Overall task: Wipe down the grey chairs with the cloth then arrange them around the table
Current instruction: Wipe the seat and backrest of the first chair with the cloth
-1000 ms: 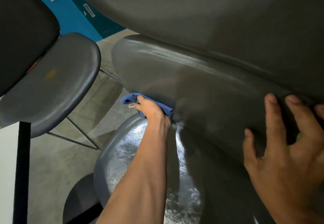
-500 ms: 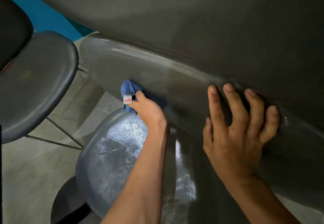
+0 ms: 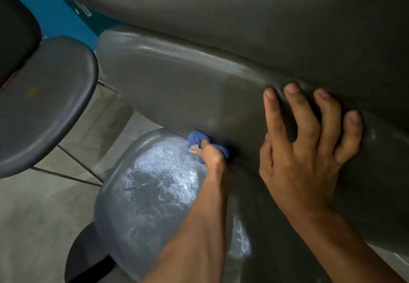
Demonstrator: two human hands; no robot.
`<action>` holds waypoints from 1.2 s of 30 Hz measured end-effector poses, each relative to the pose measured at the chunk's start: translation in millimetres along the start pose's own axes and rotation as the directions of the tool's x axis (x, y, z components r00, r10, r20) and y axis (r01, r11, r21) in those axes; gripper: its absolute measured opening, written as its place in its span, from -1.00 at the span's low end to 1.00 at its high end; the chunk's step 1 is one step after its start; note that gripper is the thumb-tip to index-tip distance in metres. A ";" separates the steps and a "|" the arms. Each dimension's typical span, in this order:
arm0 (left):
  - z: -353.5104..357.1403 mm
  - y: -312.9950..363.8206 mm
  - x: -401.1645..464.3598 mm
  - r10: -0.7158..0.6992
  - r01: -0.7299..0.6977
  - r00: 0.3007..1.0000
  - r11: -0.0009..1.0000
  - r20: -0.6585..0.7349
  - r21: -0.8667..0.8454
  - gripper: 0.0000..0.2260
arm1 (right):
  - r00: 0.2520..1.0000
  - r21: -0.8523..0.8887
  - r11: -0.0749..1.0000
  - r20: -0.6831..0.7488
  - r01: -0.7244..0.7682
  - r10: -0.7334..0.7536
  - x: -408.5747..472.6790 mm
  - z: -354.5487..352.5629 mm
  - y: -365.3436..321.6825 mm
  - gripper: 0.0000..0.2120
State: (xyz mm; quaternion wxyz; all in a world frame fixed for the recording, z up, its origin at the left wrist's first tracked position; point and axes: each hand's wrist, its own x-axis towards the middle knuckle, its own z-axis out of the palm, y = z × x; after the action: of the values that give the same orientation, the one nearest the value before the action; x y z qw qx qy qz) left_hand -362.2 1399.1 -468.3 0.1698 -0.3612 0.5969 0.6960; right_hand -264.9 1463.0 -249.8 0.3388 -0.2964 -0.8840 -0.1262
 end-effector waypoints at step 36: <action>-0.9 83.1 -267.3 0.713 -0.956 0.234 0.293 0.661 0.022 -0.77 | 0.942 0.373 0.885 0.284 -0.279 0.177 -45.6 -119.8 115.4 -0.41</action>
State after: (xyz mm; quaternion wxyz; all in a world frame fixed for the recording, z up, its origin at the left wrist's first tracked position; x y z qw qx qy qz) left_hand -235.3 1431.3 -220.9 -0.0120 0.2883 0.7548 0.5891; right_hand -104.6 1483.7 -189.5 0.2953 -0.3347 -0.8840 0.1392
